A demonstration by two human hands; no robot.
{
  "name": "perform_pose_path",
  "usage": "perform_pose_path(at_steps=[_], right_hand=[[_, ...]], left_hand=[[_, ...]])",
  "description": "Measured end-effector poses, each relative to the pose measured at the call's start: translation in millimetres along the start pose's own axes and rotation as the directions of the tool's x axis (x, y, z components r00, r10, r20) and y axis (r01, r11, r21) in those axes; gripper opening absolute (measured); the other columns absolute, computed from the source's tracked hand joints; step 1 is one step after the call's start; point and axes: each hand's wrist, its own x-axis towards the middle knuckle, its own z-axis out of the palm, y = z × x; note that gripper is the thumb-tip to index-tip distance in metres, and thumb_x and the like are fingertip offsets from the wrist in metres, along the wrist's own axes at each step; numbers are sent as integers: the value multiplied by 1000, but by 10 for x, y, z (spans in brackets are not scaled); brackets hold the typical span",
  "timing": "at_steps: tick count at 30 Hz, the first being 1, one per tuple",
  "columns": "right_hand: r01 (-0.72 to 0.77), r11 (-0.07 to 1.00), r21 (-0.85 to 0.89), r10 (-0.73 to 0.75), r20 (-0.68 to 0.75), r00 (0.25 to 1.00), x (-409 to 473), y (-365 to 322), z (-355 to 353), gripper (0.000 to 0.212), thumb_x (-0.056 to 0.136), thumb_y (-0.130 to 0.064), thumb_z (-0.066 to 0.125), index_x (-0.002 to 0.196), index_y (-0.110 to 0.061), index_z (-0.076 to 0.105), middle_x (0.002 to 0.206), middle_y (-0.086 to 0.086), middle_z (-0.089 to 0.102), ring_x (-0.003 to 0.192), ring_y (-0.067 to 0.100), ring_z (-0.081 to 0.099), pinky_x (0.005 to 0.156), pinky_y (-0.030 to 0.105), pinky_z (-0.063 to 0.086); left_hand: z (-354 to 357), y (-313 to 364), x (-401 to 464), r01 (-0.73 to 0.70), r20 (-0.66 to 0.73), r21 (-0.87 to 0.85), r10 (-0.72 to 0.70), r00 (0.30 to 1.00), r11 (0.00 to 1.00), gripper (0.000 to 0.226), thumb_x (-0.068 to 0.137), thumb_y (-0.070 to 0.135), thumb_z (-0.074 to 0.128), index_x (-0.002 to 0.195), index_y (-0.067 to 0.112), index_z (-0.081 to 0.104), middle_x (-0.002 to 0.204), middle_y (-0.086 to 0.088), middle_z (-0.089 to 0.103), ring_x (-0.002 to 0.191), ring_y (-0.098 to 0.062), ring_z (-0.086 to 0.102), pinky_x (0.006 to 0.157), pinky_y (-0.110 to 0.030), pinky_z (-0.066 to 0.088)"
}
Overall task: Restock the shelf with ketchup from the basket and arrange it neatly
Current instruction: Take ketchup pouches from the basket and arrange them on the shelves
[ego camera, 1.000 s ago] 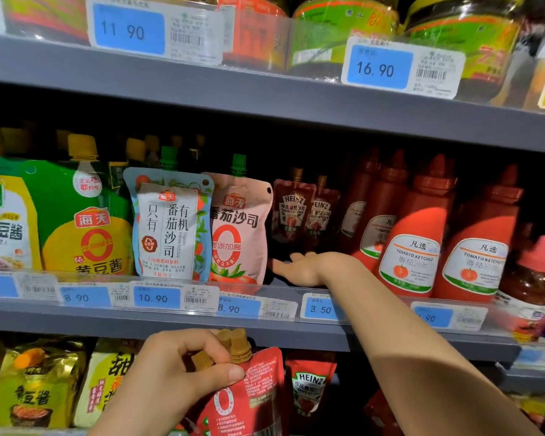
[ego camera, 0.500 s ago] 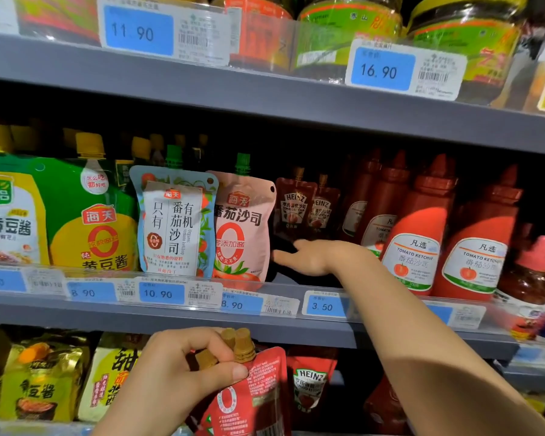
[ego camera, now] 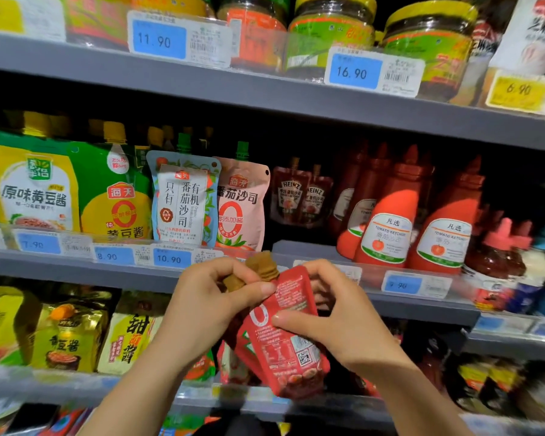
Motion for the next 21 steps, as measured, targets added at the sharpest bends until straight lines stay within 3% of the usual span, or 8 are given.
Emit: perform_pose_path(at_steps=[3, 6, 11, 13, 16, 18, 21], right_hand=[[-31, 987, 159, 38, -39, 999, 28, 36, -30, 33, 70, -6, 80, 94, -15, 58, 88, 1, 72, 79, 14, 71, 68, 25, 57], [-20, 976, 218, 41, -91, 995, 55, 44, -51, 30, 73, 1, 76, 91, -12, 55, 86, 6, 72, 78, 21, 71, 70, 35, 59], [125, 915, 383, 51, -418, 907, 400, -33, -256, 33, 75, 7, 70, 88, -17, 52, 82, 3, 68, 68, 7, 66, 60, 21, 54], [189, 894, 406, 44, -500, 865, 708, -87, -379, 33, 78, 6, 68, 88, -19, 50, 84, 2, 65, 69, 8, 64, 60, 22, 54], [198, 854, 480, 119, -552, 825, 1298, -51, -445, 30, 78, 11, 65, 87, -15, 52, 79, 7, 62, 62, 15, 62, 60, 30, 55], [194, 864, 465, 122, -567, 815, 1654, 33, -424, 32, 76, 14, 64, 84, -16, 57, 83, 11, 64, 70, 24, 63, 72, 39, 55], [54, 946, 320, 109, -470, 876, 2006, 241, -392, 22, 75, 10, 69, 89, -6, 64, 97, 16, 65, 80, 24, 61, 78, 38, 54]], left_hand=[[17, 74, 1, 42, 74, 24, -44, 996, 999, 24, 48, 31, 80, 64, 16, 72, 65, -4, 70, 61, -21, 66, 60, -36, 52], [-76, 106, 21, 127, 186, -1, -125, 975, 992, 24, 49, 16, 80, 72, 13, 75, 76, -8, 74, 69, -26, 69, 67, -35, 58], [-305, 48, 63, 140, 141, -84, -128, 982, 987, 16, 52, 7, 76, 68, 12, 75, 67, -8, 70, 61, -20, 63, 54, -23, 54], [-350, 23, 69, 131, 95, -138, -119, 988, 982, 13, 52, 4, 75, 63, 11, 73, 66, -11, 68, 56, -17, 62, 48, -19, 50], [-410, -38, 86, 51, 73, -41, -48, 996, 998, 13, 53, 11, 78, 61, 15, 68, 62, -12, 59, 58, -21, 52, 54, -27, 44], [-451, -82, 110, 28, 59, -11, -28, 998, 1000, 16, 54, 14, 78, 59, 16, 63, 61, -9, 57, 57, -16, 52, 53, -26, 44], [-494, -139, 150, 38, 45, -41, -36, 998, 998, 19, 56, 12, 78, 56, 17, 59, 57, -2, 57, 54, -9, 57, 48, -21, 46]])
